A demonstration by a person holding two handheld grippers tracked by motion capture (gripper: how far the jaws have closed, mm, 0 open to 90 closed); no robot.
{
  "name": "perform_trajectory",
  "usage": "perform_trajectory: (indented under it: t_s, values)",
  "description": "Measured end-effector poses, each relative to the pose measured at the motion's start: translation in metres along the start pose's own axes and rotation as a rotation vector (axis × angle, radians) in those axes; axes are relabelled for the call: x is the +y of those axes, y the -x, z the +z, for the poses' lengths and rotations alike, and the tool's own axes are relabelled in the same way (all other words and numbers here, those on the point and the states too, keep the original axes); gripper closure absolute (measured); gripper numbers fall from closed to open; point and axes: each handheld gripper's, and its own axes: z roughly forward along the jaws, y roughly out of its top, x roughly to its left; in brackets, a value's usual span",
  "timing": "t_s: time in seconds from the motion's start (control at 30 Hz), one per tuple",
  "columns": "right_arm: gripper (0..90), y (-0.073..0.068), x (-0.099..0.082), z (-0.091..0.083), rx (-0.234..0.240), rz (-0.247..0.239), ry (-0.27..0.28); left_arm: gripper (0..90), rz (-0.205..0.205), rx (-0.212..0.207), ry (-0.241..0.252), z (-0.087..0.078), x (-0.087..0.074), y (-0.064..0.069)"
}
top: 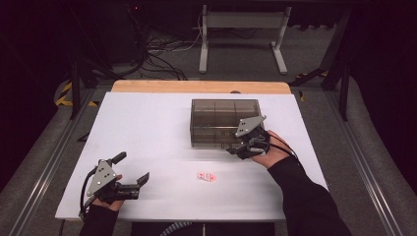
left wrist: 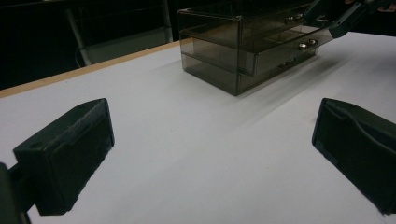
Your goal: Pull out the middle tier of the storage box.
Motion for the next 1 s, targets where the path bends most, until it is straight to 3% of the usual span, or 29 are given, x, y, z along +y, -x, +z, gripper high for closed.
perform_trajectory:
  t_s: [0.4,1.0]
  values:
    - [44.8,-0.002,0.004,0.009,0.015,-0.026,-0.037,0.0,0.001,0.001,0.001,0.000,0.000,0.000]
    - [45.5,-0.005,0.004,0.020,0.044,-0.025,-0.081,0.0,0.000,-0.001,0.000,-0.001,0.000,0.000]
